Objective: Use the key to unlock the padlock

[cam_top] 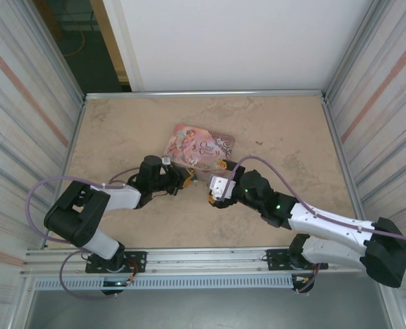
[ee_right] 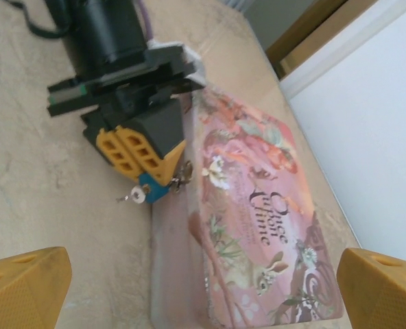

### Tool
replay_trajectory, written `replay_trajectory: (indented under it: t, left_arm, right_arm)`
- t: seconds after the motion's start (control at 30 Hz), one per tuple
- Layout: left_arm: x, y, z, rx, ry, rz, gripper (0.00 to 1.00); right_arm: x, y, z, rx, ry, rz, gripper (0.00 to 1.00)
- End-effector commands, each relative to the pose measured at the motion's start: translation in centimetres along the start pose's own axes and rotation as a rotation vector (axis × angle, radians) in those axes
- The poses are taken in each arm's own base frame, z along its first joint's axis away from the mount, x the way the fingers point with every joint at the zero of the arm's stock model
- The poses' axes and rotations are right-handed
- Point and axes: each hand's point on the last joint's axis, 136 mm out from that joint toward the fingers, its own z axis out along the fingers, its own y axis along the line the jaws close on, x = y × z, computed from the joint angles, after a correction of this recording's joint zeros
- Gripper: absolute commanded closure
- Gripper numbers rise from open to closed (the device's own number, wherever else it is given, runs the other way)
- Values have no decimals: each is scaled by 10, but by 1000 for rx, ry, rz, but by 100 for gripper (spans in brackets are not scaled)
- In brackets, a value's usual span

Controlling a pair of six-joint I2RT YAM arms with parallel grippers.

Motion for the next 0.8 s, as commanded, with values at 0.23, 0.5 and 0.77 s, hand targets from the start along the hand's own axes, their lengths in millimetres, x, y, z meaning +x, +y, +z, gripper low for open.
replay_trajectory:
  t: [0.23, 0.5, 0.77]
  left_arm:
    - [10, -35, -6, 80, 25, 36, 99]
    - [10, -33, -9, 70, 20, 28, 99]
    - [11, -31, -8, 58, 26, 1, 100]
  right_arm:
    - [10, 21, 26, -36, 43, -118, 5]
    - [8, 27, 40, -60, 49, -131, 12]
    - [6, 31, 56, -66, 56, -112, 21]
